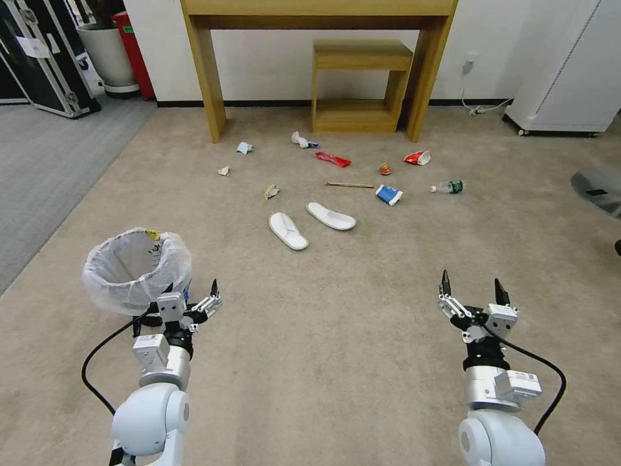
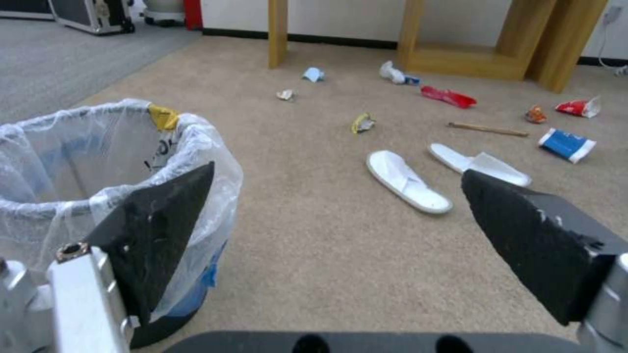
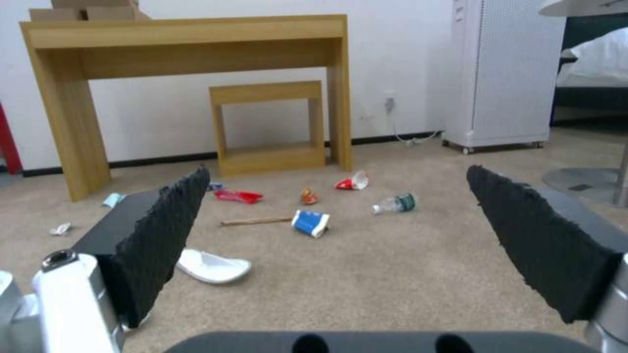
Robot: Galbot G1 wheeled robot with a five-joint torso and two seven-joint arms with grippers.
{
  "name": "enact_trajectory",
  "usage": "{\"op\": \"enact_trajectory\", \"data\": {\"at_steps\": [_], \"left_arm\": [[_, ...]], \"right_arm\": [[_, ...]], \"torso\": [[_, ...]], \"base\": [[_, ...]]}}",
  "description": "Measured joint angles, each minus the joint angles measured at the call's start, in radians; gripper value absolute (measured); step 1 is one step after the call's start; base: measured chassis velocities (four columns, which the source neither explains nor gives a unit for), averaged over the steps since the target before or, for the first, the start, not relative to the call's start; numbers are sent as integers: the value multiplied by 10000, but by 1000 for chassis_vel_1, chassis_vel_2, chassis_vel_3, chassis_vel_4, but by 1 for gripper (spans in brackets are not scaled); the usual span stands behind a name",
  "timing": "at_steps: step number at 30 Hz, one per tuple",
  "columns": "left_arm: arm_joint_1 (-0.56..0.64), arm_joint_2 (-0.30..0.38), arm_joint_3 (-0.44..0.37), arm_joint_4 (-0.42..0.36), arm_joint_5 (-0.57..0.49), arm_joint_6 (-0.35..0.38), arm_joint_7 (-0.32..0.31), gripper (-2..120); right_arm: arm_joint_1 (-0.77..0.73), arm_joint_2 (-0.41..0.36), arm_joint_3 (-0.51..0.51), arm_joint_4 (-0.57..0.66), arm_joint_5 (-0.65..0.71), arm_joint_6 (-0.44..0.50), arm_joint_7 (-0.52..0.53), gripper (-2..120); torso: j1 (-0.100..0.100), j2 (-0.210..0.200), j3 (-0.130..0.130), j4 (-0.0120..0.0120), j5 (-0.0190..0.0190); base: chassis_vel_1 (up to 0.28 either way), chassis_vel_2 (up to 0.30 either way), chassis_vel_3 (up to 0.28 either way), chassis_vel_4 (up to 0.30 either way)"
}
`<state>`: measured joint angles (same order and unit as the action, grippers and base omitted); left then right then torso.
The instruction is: Pick up the trash bin and place the garbage on the floor into it.
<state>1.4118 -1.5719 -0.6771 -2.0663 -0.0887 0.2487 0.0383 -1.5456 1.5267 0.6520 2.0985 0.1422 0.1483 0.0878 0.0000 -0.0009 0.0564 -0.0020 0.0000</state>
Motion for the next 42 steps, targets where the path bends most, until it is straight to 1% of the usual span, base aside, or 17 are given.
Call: {"op": "enact_trajectory", "data": {"at_steps": [14,19,23,27,42], "left_arm": [[-32,17,-8,61,-32,-40,-10,100],[-34,93,-29,166,-130,-79,-51,100],[-41,156,-6,133,-217,-19,-66,100],[-51,215,-56,133,-334,-13,-89,100],[180,447,-370,-196,-714,37,-165,100]], "right_arm": [[2,-90,78,-10,93,43,-68,100],[85,-285,249,-23,300,148,-85,100],[228,-300,461,4,449,115,-100,100],[162,-349,469,25,468,107,-99,100],[249,-187,452,135,307,126,-118,100]], "torso": [[0,1,0,0,0],[0,0,0,0,0],[0,0,0,0,1],[0,0,0,0,0],[0,0,0,-1,1]], "base": [[0,0,0,0],[0,0,0,0],[0,0,0,0],[0,0,0,0],[9,13,-13,-15]]}}
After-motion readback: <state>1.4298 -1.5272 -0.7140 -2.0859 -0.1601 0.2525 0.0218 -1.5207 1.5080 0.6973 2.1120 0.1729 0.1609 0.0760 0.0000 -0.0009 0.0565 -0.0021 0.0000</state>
